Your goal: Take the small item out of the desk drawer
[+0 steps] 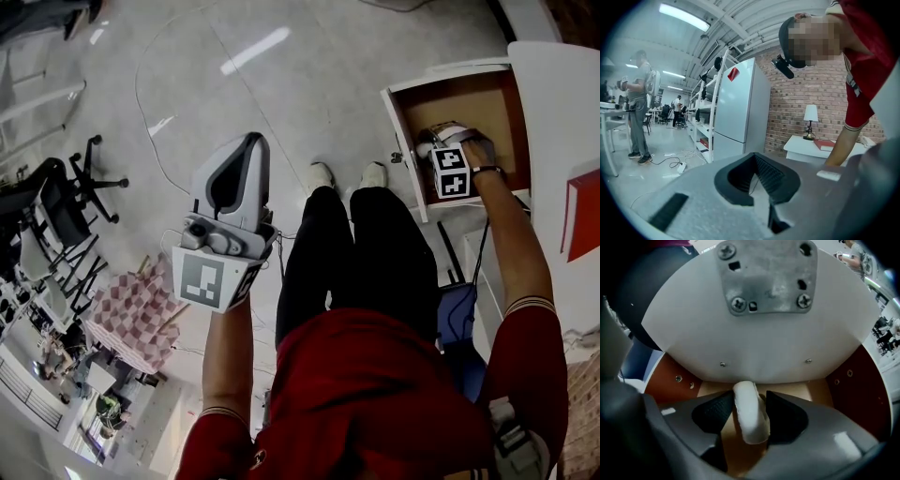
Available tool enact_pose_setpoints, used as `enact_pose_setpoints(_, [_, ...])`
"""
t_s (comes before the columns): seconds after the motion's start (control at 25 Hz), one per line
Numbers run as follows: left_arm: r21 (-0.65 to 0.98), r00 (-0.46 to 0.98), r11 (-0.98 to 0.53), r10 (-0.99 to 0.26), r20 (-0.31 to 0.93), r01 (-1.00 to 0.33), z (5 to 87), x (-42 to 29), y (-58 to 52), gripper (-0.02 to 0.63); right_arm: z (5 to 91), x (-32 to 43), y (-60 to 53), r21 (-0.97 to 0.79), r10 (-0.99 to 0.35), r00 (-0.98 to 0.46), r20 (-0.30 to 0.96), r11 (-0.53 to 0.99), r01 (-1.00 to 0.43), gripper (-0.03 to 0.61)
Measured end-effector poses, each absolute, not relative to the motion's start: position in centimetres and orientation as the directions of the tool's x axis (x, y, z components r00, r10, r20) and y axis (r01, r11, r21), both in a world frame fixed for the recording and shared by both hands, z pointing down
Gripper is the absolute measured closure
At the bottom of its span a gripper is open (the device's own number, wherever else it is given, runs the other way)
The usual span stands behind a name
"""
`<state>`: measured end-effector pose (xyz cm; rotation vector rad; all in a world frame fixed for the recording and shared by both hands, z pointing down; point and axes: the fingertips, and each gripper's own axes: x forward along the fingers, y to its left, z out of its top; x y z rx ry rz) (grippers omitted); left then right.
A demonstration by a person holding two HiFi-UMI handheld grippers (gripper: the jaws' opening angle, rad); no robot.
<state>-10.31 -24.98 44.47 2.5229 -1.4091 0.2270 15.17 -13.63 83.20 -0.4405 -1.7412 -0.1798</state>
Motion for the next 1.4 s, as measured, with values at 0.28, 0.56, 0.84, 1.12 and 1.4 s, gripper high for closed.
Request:
enact_pose_setpoints(0.28, [0.14, 0.523, -0.504, -0.814, 0.253, -0.852, 44.9, -9.7, -25.2, 0.61, 84.0, 15.6, -13.5, -0.124, 0.19, -0.159, 0.969, 0.927, 0.354, 0.395])
enact_pose_setpoints(0.56, [0.146, 0.535, -0.514, -0.809, 0.245, -0.845, 44.4, -9.3, -25.7, 0.611, 83.1, 15.4, -14.5, -0.115, 0.154, -0.228, 0.961, 0.978, 0.175, 0.419])
enact_pose_setpoints(0.84, [0.161, 0.575, -0.552, -0.787, 0.224, -0.818, 43.3, -8.3, -25.6, 0.611, 78.9, 14.0, -17.9, -0.047, 0.0, -0.342, 0.94, 0.99, -0.13, 0.421])
enact_pose_setpoints(1.12, [0.175, 0.634, -0.61, -0.748, 0.197, -0.773, 41.3, -7.3, -25.3, 0.61, 71.5, 12.6, -20.8, 0.034, -0.21, -0.426, 0.88, 0.922, -0.386, 0.421])
enact_pose_setpoints(1.4, [0.178, 0.696, -0.673, -0.7, 0.161, -0.718, 38.9, -6.1, -23.9, 0.61, 61.8, 11.6, -21.6, 0.097, -0.446, -0.482, 0.754, 0.802, -0.589, 0.422])
